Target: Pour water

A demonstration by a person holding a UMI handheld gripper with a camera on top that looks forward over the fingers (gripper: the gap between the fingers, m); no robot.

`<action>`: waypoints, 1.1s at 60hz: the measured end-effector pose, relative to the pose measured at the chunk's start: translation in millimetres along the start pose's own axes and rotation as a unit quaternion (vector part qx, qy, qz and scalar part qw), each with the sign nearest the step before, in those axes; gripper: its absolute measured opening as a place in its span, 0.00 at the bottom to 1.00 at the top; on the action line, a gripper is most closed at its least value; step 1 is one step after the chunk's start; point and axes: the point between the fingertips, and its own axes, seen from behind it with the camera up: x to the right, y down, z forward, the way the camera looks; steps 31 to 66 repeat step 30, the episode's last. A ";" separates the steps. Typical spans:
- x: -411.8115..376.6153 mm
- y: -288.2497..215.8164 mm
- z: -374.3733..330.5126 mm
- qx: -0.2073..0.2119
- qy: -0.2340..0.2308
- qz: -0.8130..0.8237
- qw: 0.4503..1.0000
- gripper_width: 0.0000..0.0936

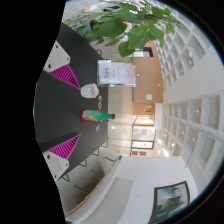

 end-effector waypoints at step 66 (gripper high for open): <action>-4.1 16.9 -39.5 0.006 0.017 0.001 1.000 0.91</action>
